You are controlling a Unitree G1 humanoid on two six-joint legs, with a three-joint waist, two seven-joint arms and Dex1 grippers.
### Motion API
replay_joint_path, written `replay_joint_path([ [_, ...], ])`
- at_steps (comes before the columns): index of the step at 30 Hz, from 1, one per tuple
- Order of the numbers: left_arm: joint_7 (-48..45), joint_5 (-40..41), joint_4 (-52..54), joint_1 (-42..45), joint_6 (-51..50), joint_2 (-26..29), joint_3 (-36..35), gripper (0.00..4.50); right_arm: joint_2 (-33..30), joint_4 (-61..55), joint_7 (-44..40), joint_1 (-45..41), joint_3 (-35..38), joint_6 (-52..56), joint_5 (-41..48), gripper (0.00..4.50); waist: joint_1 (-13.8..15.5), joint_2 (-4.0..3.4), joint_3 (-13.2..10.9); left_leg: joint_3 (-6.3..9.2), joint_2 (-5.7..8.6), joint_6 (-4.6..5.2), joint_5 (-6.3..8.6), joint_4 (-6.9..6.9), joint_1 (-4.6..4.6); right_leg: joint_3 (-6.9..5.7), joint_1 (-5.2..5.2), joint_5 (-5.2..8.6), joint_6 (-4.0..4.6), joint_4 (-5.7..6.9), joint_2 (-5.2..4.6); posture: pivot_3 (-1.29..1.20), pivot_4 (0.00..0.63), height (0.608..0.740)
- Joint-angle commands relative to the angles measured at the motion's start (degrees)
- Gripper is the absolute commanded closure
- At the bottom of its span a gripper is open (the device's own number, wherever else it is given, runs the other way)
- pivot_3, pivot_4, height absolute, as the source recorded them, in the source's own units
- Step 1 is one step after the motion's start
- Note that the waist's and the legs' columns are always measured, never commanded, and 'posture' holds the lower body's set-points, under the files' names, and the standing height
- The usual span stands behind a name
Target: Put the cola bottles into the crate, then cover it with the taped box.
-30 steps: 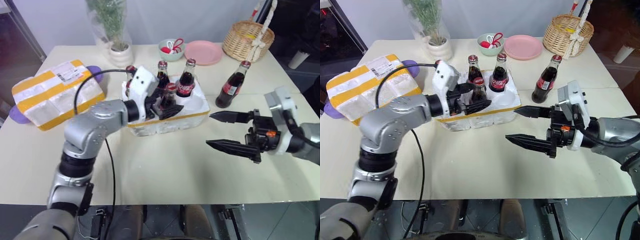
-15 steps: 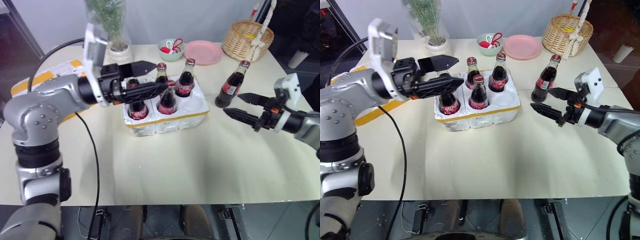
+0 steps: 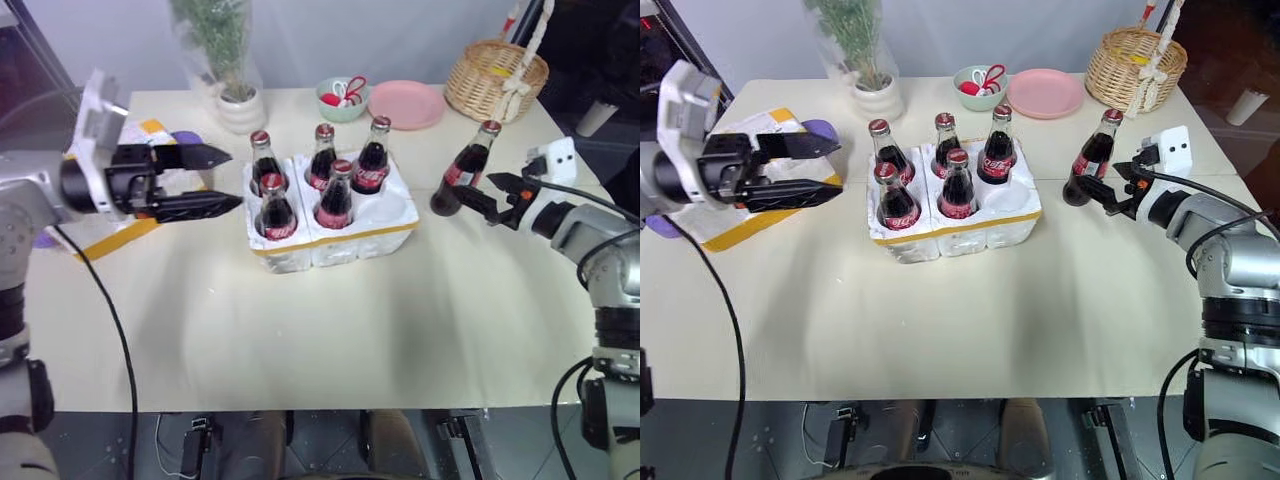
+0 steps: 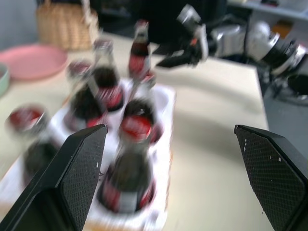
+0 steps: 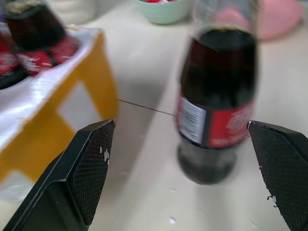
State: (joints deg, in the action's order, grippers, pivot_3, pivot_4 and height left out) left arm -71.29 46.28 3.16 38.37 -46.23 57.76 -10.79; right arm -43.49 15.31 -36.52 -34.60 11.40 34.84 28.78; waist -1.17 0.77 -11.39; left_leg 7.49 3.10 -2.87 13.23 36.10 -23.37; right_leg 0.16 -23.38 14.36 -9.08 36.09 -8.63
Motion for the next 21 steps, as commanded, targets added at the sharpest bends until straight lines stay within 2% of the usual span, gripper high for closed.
replay_joint_path([
  [1, -3.6, -0.2, -0.5, -0.5, 1.5, 2.5, -2.4, 0.08, 0.8, 3.8, -0.4, -3.1, 0.5, -3.0, -2.2, 0.00, 0.0, 0.00, 0.0, 0.00, 0.00, 0.00, 0.00, -0.01, 0.00, 0.00, -0.01, 0.00, 0.00, 0.00, 0.00, 0.00, 0.150, 0.737],
  [8, -2.9, -1.6, -0.4, -2.5, 3.1, 2.8, -3.8, 0.08, 4.3, 11.6, -2.1, -8.2, -0.5, -7.5, -5.1, 0.00, -0.3, -0.02, 0.0, 0.00, -0.01, 0.00, 0.00, -0.01, 0.00, 0.00, -0.02, 0.00, 0.00, 0.02, 0.01, 0.00, 0.150, 0.737],
  [21, 0.0, -2.3, 2.7, -5.0, 5.2, 1.0, -4.0, 0.08, 8.8, 33.2, -3.4, -19.4, -0.4, -17.8, -10.5, 0.00, -1.5, -0.04, 0.0, 0.01, -0.01, -0.04, -0.02, -0.06, 0.00, 0.00, -0.06, 0.00, 0.00, 0.04, 0.00, 0.00, 0.150, 0.737],
])
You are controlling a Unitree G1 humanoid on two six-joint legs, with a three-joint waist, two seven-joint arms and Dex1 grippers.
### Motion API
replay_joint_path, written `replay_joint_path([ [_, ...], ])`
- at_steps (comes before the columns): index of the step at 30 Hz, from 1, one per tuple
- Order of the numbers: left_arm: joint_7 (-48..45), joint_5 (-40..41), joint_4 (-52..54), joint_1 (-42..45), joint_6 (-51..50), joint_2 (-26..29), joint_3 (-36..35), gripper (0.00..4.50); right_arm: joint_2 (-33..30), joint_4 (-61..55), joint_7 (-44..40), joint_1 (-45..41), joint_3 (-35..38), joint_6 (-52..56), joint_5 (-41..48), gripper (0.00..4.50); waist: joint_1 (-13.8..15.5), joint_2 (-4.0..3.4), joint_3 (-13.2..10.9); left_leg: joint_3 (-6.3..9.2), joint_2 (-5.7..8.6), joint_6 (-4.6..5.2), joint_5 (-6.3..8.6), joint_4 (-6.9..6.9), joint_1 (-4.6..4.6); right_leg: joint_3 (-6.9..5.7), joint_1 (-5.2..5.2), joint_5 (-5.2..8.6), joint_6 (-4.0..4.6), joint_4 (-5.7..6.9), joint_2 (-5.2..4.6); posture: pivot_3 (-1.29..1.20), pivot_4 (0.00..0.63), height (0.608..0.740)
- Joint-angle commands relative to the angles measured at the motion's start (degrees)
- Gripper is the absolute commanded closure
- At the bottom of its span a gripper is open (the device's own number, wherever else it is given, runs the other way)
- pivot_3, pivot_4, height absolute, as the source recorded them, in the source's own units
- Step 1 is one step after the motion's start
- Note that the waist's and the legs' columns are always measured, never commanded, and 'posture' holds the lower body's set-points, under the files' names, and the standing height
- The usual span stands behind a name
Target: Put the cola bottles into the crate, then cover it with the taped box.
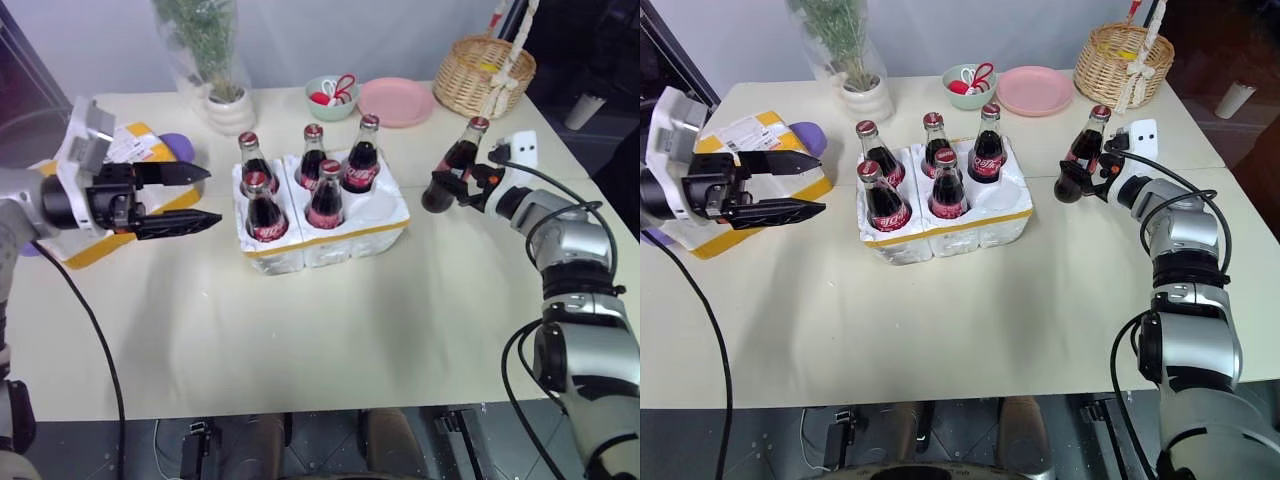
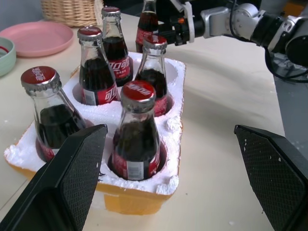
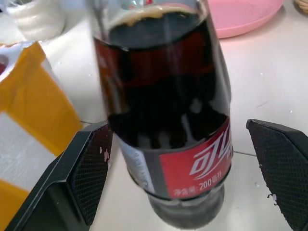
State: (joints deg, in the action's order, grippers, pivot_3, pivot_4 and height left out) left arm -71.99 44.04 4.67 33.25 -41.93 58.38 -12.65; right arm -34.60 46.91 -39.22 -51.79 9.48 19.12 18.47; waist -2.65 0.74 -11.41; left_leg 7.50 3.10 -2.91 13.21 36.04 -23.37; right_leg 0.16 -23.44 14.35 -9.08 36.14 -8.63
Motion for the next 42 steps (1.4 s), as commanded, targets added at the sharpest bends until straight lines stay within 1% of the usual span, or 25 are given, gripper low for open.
replay_joint_path([
  [1, 0.8, 0.0, 1.3, 0.1, 1.1, 0.4, -2.2, 0.08, 0.0, 2.1, -1.1, -2.3, 1.7, -2.3, -0.1, 0.00, 0.0, 0.00, 0.0, 0.00, 0.00, 0.00, 0.00, 0.00, 0.00, 0.00, 0.00, 0.00, 0.00, 0.00, 0.00, 0.00, 0.150, 0.737],
  [4, 1.2, 0.1, 1.5, 0.3, 1.1, 0.2, -2.1, 0.00, 0.4, 2.1, -2.0, -2.3, 2.6, -3.1, 0.7, 0.82, 0.0, 0.00, 0.0, 0.00, 0.00, 0.00, 0.00, 0.01, 0.00, 0.00, 0.00, 0.00, 0.00, 0.00, 0.00, 0.00, 0.150, 0.737],
  [6, 1.4, 0.2, 1.5, 0.4, 1.2, 0.2, -2.0, 0.00, 0.5, 1.4, -2.5, -2.2, 3.0, -3.2, 1.0, 1.75, 0.0, 0.00, 0.0, 0.00, 0.00, 0.00, 0.00, 0.01, 0.00, 0.00, 0.01, 0.00, 0.00, 0.01, 0.00, 0.00, 0.150, 0.737],
  [10, 1.7, -0.3, 1.0, 0.9, 1.7, -0.5, -1.3, 0.00, 0.4, -2.2, -3.6, -1.2, 2.9, -5.4, 0.7, 1.77, -0.1, -0.07, 0.0, 0.00, 0.00, -0.01, 0.00, 0.00, 0.00, 0.00, -0.01, 0.00, 0.00, 0.02, 0.00, 0.00, 0.150, 0.737],
  [16, 1.7, -0.6, 0.1, 1.2, 2.0, -0.9, -1.0, 0.00, -0.9, -9.8, -4.4, -0.4, 5.5, -4.7, 3.3, 1.77, -0.1, -0.31, -0.2, -0.01, 0.01, -0.03, -0.02, 0.00, -0.02, 0.02, -0.05, 0.00, 0.00, 0.04, 0.00, 0.00, 0.150, 0.737],
  [19, 1.1, -0.7, -0.2, 0.2, 2.2, -0.5, -1.3, 0.00, -1.8, -18.4, -5.7, 0.0, 7.4, 0.6, 7.5, 1.77, -0.1, -0.39, -0.2, -0.01, 0.01, -0.03, -0.02, 0.00, -0.04, 0.03, -0.08, 0.00, 0.00, 0.05, -0.01, 0.00, 0.150, 0.737],
  [23, 0.9, -1.3, -0.5, -1.0, 2.8, -0.2, -1.8, 0.00, -2.1, -33.4, -6.8, 1.5, 8.1, 11.8, 15.0, 1.77, -0.2, -0.41, -0.2, -0.01, 0.00, -0.03, -0.02, -0.02, -0.04, 0.04, -0.12, 0.00, 0.00, 0.08, 0.00, 0.00, 0.150, 0.737],
  [27, 1.0, -1.9, -0.6, -1.6, 3.5, -0.6, -1.5, 0.00, -1.7, -44.8, -7.1, 3.2, 5.6, 20.2, 19.5, 1.77, 0.0, -0.40, -0.2, 0.00, -0.01, -0.03, -0.02, 0.03, -0.04, 0.04, -0.11, 0.00, 0.00, 0.11, 0.02, 0.00, 0.150, 0.737],
  [30, 1.3, -2.1, -0.4, -1.5, 3.7, -1.1, -1.1, 0.00, -0.8, -50.4, -7.1, 4.4, 2.2, 23.7, 20.5, 1.77, 0.1, -0.40, -0.2, 0.00, -0.01, -0.03, -0.02, 0.06, -0.04, 0.04, -0.09, 0.00, 0.00, 0.11, 0.01, 0.00, 0.150, 0.737],
  [34, 1.6, -2.4, -0.1, -1.3, 3.9, -1.6, -0.9, 0.00, -0.2, -52.9, -7.9, 6.3, -1.9, 24.7, 19.4, 1.77, 0.2, -0.40, -0.2, -0.01, 0.00, -0.03, -0.02, 0.07, -0.05, 0.04, -0.10, 0.00, 0.00, 0.12, 0.00, 0.00, 0.150, 0.737],
  [37, 1.7, -2.5, 0.2, -1.6, 3.9, -1.8, -1.3, 0.00, -0.4, -51.8, -8.4, 7.7, -4.6, 23.9, 17.3, 1.77, 0.3, -0.39, -0.2, 0.00, 0.01, -0.03, -0.02, 0.10, -0.06, 0.04, -0.09, 0.00, -0.01, 0.12, -0.01, 0.00, 0.150, 0.737],
  [42, 2.1, -2.4, 0.7, -2.2, 4.0, -1.8, -1.8, 0.00, -0.1, -49.2, -8.7, 8.5, -7.2, 21.2, 13.9, 1.77, 0.1, -0.35, -0.2, 0.00, 0.00, -0.03, -0.02, 0.08, -0.04, 0.04, -0.09, 0.00, -0.01, 0.13, 0.01, 0.00, 0.150, 0.737],
])
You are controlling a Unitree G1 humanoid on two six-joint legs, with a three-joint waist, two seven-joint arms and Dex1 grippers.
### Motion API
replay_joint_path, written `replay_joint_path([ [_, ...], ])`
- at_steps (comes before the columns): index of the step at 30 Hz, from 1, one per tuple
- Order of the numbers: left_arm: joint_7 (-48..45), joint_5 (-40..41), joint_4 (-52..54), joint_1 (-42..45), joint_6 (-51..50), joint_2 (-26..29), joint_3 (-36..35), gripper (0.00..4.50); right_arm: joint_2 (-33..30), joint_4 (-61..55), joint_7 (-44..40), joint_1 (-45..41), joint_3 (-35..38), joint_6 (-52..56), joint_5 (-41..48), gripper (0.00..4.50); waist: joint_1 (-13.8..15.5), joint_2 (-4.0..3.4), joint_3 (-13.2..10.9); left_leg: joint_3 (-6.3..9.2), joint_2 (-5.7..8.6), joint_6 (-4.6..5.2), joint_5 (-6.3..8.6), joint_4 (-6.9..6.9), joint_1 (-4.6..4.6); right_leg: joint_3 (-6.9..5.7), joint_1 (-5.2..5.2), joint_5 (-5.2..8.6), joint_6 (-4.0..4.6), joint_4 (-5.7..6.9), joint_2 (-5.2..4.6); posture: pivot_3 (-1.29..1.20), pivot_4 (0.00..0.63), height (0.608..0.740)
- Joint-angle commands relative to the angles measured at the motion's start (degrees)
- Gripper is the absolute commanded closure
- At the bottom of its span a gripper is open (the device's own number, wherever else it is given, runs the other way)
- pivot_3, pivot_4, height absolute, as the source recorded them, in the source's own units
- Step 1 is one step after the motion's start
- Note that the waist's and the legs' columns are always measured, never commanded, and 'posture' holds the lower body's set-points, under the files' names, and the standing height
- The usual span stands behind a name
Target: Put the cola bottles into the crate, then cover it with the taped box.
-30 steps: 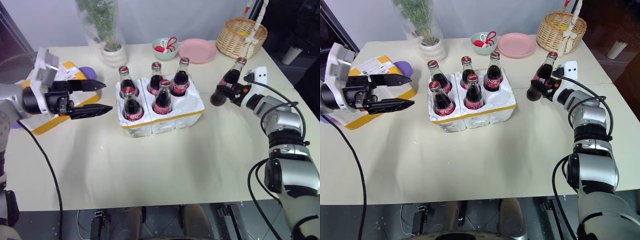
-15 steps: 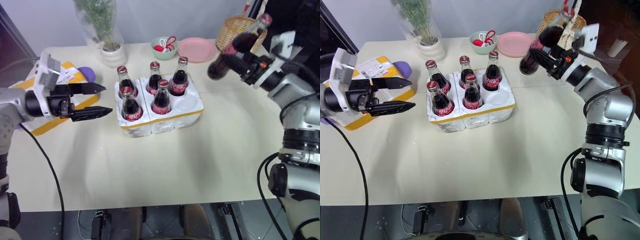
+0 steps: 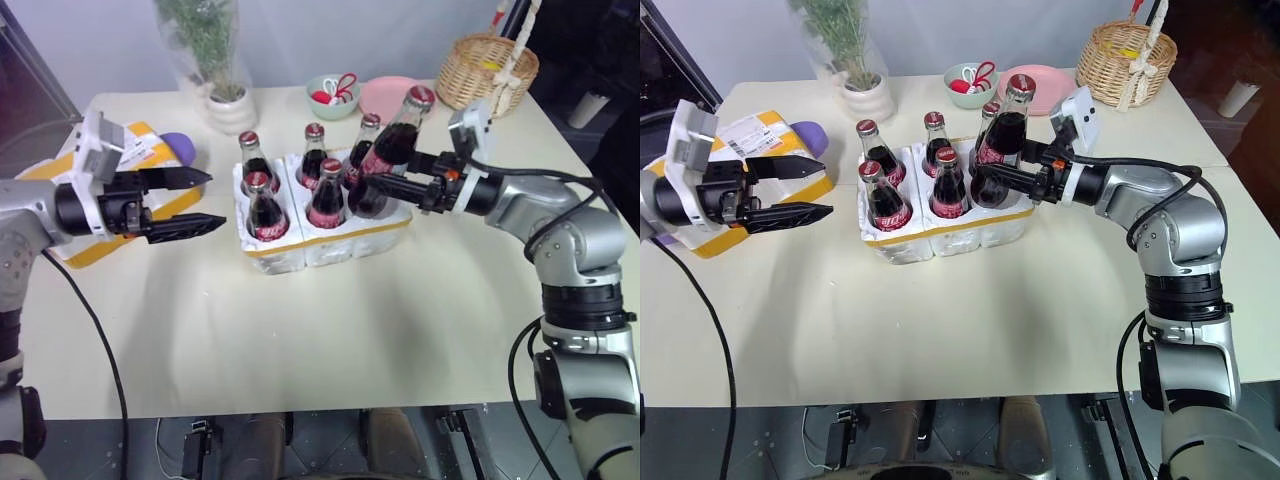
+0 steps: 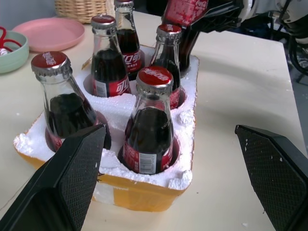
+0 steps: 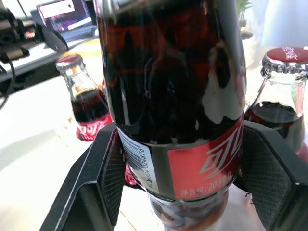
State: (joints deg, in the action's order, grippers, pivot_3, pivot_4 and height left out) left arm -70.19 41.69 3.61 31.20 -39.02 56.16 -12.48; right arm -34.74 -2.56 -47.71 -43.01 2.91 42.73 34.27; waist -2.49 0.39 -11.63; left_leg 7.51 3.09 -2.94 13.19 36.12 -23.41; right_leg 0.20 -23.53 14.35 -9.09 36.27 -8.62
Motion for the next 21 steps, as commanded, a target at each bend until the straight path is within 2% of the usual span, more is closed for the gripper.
replay_joint_path([
  [1, 0.4, 0.0, 1.9, -0.3, 1.1, 0.5, -2.0, 0.00, 0.3, 1.2, -0.1, -0.5, -0.8, -2.8, -2.5, 1.77, -0.1, 0.00, 0.0, 0.00, 0.00, 0.00, 0.00, 0.00, 0.00, 0.00, 0.00, 0.00, 0.00, 0.00, 0.00, 0.00, 0.150, 0.737],
  [6, 0.8, -0.1, 2.2, -0.6, 1.3, 0.5, -2.1, 0.00, 1.3, 5.6, 0.3, -2.7, 0.1, -3.5, -3.6, 1.77, -0.1, -0.01, 0.0, 0.00, 0.00, 0.00, 0.00, -0.02, -0.02, 0.01, -0.06, 0.00, 0.00, 0.02, 0.00, 0.00, 0.150, 0.737],
  [12, 0.9, -0.5, 2.4, -1.2, 2.2, 0.3, -1.6, 0.00, -0.3, 7.2, -3.3, -1.7, -3.9, -2.9, -6.8, 1.77, -0.1, -0.01, 0.0, 0.00, 0.00, 0.00, 0.00, -0.02, -0.03, 0.01, -0.05, 0.00, 0.00, 0.01, 0.00, 0.00, 0.150, 0.737],
  [13, 0.9, -0.8, 2.4, -1.4, 2.5, 0.3, -1.5, 0.00, -0.3, 7.1, -3.6, -1.7, -4.1, -2.7, -6.8, 0.73, -0.1, -0.01, 0.0, 0.00, 0.00, 0.00, 0.00, -0.02, -0.03, 0.00, -0.05, 0.00, 0.00, 0.01, 0.00, 0.00, 0.150, 0.737],
  [15, 0.7, -1.8, 2.6, -2.3, 3.4, 0.6, -1.2, 0.00, -0.4, 6.1, -4.2, -1.9, -3.5, -2.0, -6.2, 0.07, -0.1, -0.01, 0.0, 0.00, 0.00, 0.00, 0.00, -0.02, -0.01, 0.00, -0.03, 0.00, 0.00, 0.01, 0.00, 0.00, 0.150, 0.737],
  [21, 1.8, -3.9, 3.1, -5.8, 5.4, 1.1, -2.9, 0.00, -4.6, -0.2, -7.0, -1.2, 1.0, 1.4, -1.6, 0.07, 0.0, -0.01, 0.0, 0.00, 0.00, 0.00, 0.00, -0.01, -0.02, 0.01, -0.03, 0.00, 0.00, 0.01, -0.01, 0.00, 0.150, 0.737],
])
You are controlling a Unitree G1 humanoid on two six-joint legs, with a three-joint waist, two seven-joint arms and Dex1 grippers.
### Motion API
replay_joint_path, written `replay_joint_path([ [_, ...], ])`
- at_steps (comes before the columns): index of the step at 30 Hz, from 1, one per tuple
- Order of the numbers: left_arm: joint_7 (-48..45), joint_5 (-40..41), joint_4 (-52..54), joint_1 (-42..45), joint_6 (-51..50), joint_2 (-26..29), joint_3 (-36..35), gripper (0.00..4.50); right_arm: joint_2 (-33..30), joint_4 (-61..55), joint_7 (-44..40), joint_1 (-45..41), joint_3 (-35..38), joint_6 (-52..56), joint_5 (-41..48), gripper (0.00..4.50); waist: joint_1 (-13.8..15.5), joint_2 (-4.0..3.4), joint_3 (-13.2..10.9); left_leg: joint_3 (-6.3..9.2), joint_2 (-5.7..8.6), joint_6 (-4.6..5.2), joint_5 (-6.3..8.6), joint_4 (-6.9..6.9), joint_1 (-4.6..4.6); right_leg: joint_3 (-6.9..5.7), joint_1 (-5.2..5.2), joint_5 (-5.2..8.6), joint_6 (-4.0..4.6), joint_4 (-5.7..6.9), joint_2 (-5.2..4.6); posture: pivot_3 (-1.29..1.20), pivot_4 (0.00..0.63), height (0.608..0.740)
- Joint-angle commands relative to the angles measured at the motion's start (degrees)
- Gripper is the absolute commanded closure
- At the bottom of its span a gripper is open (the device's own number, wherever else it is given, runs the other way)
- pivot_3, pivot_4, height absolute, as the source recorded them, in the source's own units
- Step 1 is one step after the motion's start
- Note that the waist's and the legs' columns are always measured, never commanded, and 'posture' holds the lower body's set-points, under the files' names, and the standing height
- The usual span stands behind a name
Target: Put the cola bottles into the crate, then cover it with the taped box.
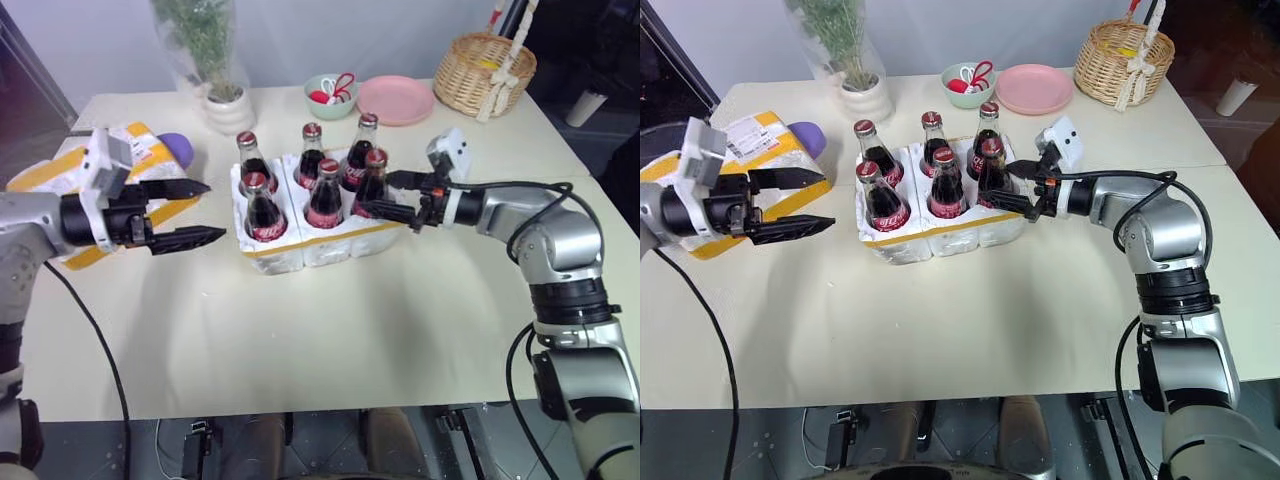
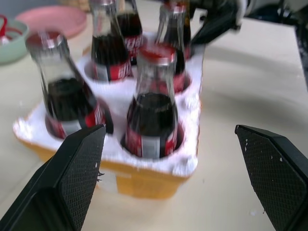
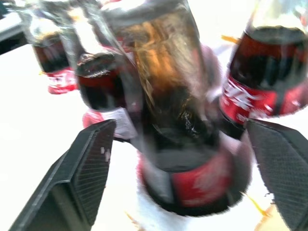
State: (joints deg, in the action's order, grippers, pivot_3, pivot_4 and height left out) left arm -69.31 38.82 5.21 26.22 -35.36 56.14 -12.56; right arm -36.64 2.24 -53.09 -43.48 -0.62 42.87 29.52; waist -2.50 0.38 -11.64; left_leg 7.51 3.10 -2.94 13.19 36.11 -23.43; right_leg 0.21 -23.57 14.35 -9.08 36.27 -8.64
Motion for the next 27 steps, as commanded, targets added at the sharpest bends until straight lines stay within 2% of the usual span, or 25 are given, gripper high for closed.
replay_joint_path([
  [1, 2.0, -1.8, 1.5, -1.7, 2.3, 1.3, -3.8, 0.00, -4.6, -6.5, -2.7, -0.3, 5.8, 2.1, 4.3, 0.07, 0.1, 0.00, 0.0, 0.00, 0.00, 0.00, 0.00, 0.01, 0.00, 0.00, 0.02, 0.00, 0.00, 0.00, 0.00, 0.00, 0.150, 0.737],
  [7, 11.1, -12.8, -0.7, -9.3, 10.7, 3.7, -10.6, 0.00, -15.8, -9.2, -8.2, 2.5, 15.4, 5.3, 10.1, 0.07, 0.3, 0.01, 0.0, 0.00, 0.00, 0.01, 0.01, -0.02, 0.01, -0.01, 0.04, 0.00, 0.00, -0.05, 0.00, 0.00, 0.150, 0.737],
  [10, 14.5, -22.6, -3.7, -18.1, 19.1, 6.6, -15.7, 0.00, -20.5, -7.7, -10.7, 5.8, 18.5, 4.8, 10.2, 0.07, -0.2, 0.01, 0.0, -0.04, -0.03, 0.01, 0.01, -0.06, 0.05, 0.00, 0.04, 0.00, 0.00, -0.05, 0.01, 0.00, 0.150, 0.737],
  [14, 19.9, -34.0, -10.8, -30.0, 29.9, 9.2, -22.7, 0.00, -23.2, -6.9, -11.2, 9.6, 20.7, 1.6, 8.6, 0.07, -0.2, -0.01, 0.0, -0.29, -0.07, 0.04, 0.03, -0.20, 0.12, 0.19, -0.05, 0.01, 0.02, -0.05, 0.02, 0.00, 0.150, 0.737],
  [17, 24.2, -40.1, -17.9, -35.1, 36.8, 10.7, -24.0, 0.00, -23.4, -6.2, -11.2, 10.1, 21.9, 1.0, 9.5, 0.07, 0.1, -0.01, 0.0, -0.33, -0.06, 0.04, 0.03, -0.16, 0.10, 0.21, -0.04, 0.01, 0.01, -0.07, 0.00, 0.00, 0.150, 0.737],
  [21, 32.9, -46.9, -28.9, -33.9, 43.8, 12.0, -18.8, 0.00, -23.1, -4.5, -10.4, 8.5, 21.0, -0.1, 8.7, 0.07, 0.9, 0.01, 0.0, -0.36, -0.05, 0.03, 0.04, -0.11, 0.10, 0.23, 0.01, 0.00, 0.00, -0.12, -0.02, 0.00, 0.150, 0.737],
  [27, 49.6, -55.6, -46.5, -16.3, 49.3, 7.8, -4.9, 0.00, -22.8, -3.7, -10.0, 6.0, 20.3, 0.0, 9.5, 0.07, 2.0, 0.01, 0.0, -0.38, -0.04, 0.02, 0.03, -0.06, 0.10, 0.24, 0.01, -0.01, -0.02, -0.10, -0.02, 0.00, 0.150, 0.737],
])
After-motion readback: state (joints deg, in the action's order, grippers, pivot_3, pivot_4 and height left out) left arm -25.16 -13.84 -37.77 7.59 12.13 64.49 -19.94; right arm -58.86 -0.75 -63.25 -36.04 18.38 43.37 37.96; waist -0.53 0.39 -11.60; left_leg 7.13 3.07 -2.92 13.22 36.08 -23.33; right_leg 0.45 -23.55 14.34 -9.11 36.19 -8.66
